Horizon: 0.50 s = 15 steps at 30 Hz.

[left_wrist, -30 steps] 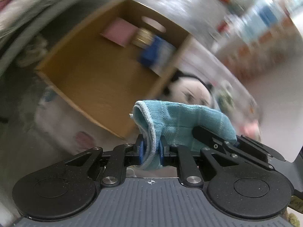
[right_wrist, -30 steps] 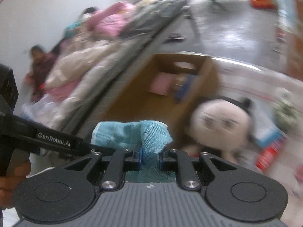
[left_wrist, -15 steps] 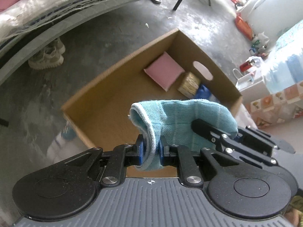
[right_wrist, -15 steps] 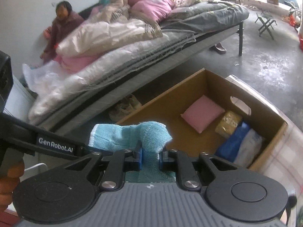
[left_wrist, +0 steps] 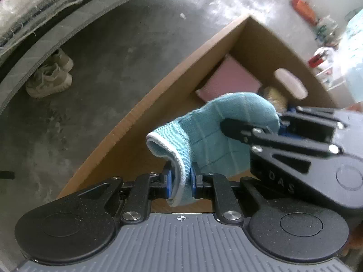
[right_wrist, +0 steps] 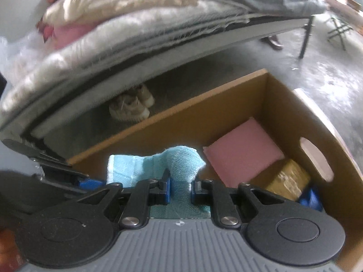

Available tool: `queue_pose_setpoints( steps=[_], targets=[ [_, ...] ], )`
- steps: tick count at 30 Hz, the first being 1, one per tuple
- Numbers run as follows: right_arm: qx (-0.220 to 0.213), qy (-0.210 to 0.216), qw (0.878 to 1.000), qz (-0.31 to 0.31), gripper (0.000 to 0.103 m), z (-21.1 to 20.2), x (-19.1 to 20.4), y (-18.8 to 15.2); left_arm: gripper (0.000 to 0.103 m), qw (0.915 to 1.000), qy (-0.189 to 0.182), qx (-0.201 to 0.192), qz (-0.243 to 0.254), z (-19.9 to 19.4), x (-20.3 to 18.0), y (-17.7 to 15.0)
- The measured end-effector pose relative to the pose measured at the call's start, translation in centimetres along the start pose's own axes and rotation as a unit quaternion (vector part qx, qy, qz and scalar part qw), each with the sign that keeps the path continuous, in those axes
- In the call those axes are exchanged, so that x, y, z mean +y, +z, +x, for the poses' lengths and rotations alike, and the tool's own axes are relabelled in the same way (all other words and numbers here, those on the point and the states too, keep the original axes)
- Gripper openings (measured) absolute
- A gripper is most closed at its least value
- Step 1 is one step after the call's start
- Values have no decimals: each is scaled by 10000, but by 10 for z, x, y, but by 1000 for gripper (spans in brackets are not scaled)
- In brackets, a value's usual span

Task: Organize soft objects
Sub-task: 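Lower the towel into the box and open both tools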

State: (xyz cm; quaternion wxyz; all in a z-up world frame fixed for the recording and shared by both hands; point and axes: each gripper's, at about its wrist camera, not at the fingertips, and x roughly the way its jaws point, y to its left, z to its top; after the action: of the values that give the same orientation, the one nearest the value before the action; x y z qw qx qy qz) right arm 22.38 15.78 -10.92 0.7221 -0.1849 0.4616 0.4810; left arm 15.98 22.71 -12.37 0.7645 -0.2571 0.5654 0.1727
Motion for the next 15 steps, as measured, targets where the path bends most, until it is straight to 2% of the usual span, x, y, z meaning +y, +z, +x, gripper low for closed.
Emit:
queue_pose_setpoints(
  steps=[6, 9, 13, 15],
  targets=[
    [301, 241, 9986, -373, 18, 42, -5, 5, 17, 9996, 157, 209, 89, 23, 8, 2],
    [416, 344, 9973, -490, 18, 59, -10, 5, 17, 9993, 120, 323, 140, 26, 13, 2],
    [537, 242, 9962, -637, 20, 76, -14, 7, 17, 9986, 47, 469, 245, 24, 17, -2],
    [525, 253, 9967, -573, 29, 78, -17, 9, 17, 9982, -56, 508, 310, 21, 18, -6]
  ],
)
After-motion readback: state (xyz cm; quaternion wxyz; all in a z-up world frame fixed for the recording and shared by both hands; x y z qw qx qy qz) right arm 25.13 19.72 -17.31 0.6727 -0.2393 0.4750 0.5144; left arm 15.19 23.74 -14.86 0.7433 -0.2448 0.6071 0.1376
